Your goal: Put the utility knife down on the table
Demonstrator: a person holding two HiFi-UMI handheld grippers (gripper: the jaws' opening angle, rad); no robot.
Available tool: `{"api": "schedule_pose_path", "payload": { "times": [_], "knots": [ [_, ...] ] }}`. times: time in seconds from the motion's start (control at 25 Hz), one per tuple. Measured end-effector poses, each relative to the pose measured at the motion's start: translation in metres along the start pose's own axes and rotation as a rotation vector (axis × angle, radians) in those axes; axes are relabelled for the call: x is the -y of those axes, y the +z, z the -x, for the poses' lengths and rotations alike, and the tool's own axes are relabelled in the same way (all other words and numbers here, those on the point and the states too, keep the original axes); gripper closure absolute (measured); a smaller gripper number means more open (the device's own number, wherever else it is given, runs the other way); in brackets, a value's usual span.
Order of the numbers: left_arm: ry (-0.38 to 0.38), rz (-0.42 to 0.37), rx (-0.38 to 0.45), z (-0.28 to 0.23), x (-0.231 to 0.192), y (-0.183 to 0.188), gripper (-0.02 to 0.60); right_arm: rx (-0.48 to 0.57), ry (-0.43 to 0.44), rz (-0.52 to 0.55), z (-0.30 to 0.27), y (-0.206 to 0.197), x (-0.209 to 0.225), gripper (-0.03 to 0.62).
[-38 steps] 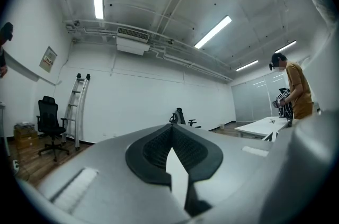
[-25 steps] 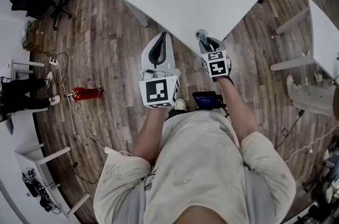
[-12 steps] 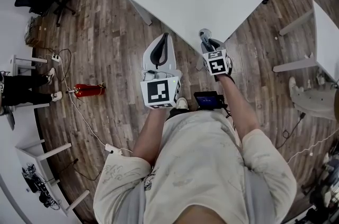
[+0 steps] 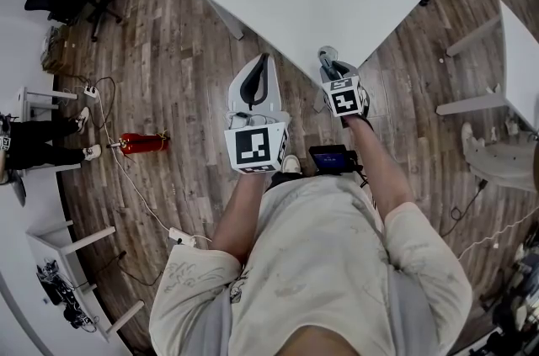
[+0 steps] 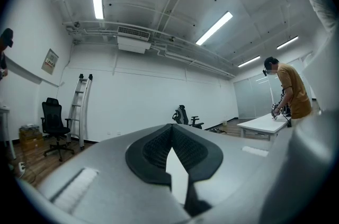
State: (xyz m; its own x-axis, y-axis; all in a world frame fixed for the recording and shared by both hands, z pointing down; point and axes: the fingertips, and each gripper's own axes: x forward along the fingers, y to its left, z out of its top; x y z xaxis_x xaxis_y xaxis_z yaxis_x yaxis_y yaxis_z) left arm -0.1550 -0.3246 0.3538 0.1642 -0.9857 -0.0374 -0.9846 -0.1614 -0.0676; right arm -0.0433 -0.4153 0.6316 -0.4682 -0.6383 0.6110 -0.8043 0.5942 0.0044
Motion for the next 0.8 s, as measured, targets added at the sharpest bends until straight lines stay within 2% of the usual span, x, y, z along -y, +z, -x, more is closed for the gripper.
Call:
{"api": "schedule_pose_path", "payload": {
  "times": [0.28, 0.8],
  "knots": [
    [0.004, 0.004, -0.001, -0.004, -0.011, 0.006, 0.561, -0.012, 0.001, 0.015, -0.007, 0.013, -0.005, 0.457],
    [0.004, 0.008, -0.006, -0.002, -0.004, 0.000, 0.561, -0.090, 0.018, 0.056, -0.015, -0.007, -0.004, 0.457]
  ]
}}
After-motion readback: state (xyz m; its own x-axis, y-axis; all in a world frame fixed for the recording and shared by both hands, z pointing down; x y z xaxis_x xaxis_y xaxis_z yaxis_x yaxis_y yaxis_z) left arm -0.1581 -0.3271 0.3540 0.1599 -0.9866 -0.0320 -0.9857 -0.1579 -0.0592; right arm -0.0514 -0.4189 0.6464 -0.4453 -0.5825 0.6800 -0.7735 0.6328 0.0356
